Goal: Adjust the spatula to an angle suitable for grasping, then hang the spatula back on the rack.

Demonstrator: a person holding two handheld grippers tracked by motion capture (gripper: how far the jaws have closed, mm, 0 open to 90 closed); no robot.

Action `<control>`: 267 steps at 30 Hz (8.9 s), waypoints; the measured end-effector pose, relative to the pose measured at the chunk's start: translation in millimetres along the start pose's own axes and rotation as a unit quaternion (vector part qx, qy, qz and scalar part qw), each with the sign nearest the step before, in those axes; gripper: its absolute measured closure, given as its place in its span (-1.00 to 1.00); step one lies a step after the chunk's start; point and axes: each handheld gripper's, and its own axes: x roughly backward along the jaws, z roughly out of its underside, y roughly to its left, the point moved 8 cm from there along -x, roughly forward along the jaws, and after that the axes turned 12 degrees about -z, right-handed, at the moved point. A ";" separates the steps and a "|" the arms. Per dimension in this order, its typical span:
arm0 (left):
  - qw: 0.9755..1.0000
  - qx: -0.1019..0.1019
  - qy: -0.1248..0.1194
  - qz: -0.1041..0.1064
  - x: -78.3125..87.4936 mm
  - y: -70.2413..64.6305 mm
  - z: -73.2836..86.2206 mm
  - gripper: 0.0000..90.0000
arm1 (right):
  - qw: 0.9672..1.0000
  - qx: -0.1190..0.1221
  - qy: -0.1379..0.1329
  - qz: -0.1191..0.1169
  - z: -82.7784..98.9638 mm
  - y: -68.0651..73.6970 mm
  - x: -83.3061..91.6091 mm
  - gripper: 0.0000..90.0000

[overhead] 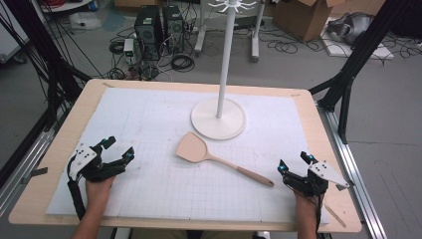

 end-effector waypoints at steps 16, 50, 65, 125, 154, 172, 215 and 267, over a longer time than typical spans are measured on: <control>1.000 -0.004 0.000 0.000 0.0 -0.6 0.2 -0.63 | 1.000 -0.007 -0.001 -0.005 0.0 -0.7 -0.1 -0.67; 1.000 -0.003 -0.002 0.003 0.5 -0.4 -0.1 -0.63 | 0.936 0.102 0.213 -0.262 -13.1 111.4 -94.1 -0.14; 1.000 0.000 -0.002 0.003 0.3 -0.4 -0.3 -0.63 | 0.897 0.122 0.289 -0.312 1.9 126.6 -127.4 0.33; 1.000 0.003 -0.003 0.005 0.5 0.3 -0.4 -0.63 | 0.714 0.262 0.336 -0.555 -1.2 211.1 -135.3 0.73; 1.000 0.006 0.000 0.006 0.4 0.6 -0.2 -0.62 | 0.969 0.077 0.111 -0.207 -27.7 80.9 -55.0 -0.40; 1.000 0.002 -0.001 0.006 0.6 0.0 -0.2 -0.61 | 0.994 -0.001 0.074 -0.082 -1.2 34.1 -26.7 -0.54; 0.903 -0.151 0.223 0.336 -25.9 -177.5 -6.8 -0.46 | 0.990 0.022 0.105 -0.088 -6.3 38.1 -24.7 -0.56; 0.822 -0.292 0.363 0.327 -44.2 -219.3 39.7 0.74 | 0.990 0.029 0.100 -0.094 -9.9 46.2 -28.2 -0.56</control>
